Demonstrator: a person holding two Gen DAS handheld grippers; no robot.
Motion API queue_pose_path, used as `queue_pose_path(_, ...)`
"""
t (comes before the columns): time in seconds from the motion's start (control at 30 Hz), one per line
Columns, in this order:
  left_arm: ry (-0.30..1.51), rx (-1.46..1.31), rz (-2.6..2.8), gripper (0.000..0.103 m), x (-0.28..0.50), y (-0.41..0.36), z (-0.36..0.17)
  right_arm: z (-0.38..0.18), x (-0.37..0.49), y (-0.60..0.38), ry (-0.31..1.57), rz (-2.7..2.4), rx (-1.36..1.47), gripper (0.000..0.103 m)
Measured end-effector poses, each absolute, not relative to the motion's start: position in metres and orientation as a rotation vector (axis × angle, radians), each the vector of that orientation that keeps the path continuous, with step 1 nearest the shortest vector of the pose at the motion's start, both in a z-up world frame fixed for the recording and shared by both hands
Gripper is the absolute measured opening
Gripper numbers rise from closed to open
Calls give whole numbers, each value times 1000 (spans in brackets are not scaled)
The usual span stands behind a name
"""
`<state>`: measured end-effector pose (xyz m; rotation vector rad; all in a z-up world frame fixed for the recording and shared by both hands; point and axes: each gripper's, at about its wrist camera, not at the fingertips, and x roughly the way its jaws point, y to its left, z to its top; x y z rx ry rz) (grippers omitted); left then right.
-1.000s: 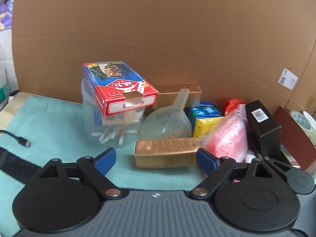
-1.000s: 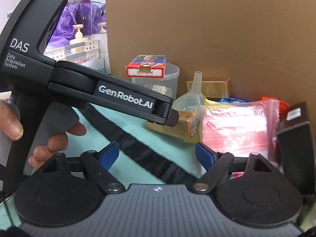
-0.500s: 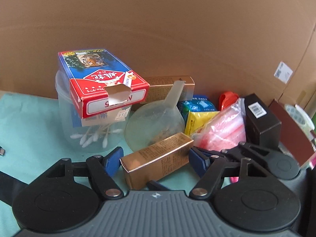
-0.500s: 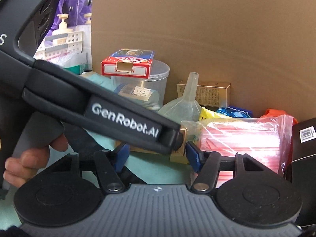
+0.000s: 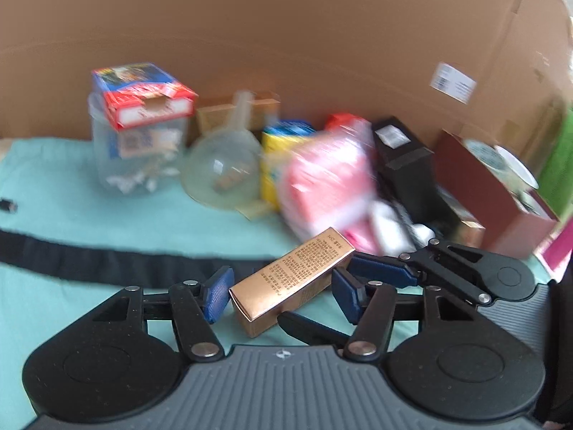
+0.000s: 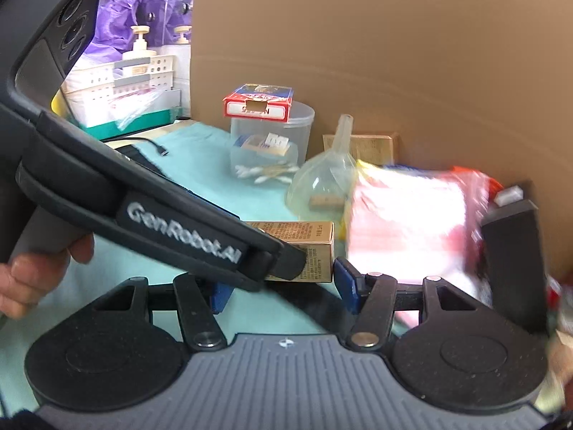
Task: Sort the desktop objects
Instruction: 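Move the left tool down to the gold box near the clutter, then close the left tool on the gold box, then lift the gold box with the left tool and carry it into the brown box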
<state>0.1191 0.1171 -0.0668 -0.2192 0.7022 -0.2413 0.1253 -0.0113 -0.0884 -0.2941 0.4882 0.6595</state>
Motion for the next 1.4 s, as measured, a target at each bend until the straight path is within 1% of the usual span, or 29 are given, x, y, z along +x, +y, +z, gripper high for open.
queue_pose_path(0.17,712,-198,-330,61,83,75,-65,-86,78,-52,510,634,-240,58)
queue_pose_path(0.4,746,-190,-446,62,46,23,-80,-87,12,-115,554,571,-201,59)
queue_pose_path(0.43,752,-183,-447,63,42,19,-81,-88,5,-121,559,570,-198,59)
queue_pose_path(0.5,754,-175,-441,64,32,14,-82,-91,-8,-128,562,563,-216,59)
queue_pose_path(0.6,750,-203,-409,69,22,19,-80,-93,-17,-133,534,544,-273,59)
queue_pose_path(0.77,739,-233,-386,70,13,26,-72,-93,-4,-137,543,566,-245,59)
queue_pose_path(0.87,737,-199,-400,65,11,21,-72,-94,4,-136,551,589,-253,59)
queue_pose_path(0.9,732,-189,-400,60,11,19,-72,-94,5,-135,551,598,-265,59)
queue_pose_path(1.0,739,-166,-376,49,16,18,-76,-96,10,-130,560,618,-288,58)
queue_pose_path(1.13,753,-197,-346,49,20,26,-79,-94,7,-125,566,664,-330,51)
queue_pose_path(1.27,751,-212,-350,49,21,28,-79,-93,11,-124,557,653,-333,52)
queue_pose_path(1.4,743,-178,-338,48,20,23,-79,-93,16,-123,582,658,-315,50)
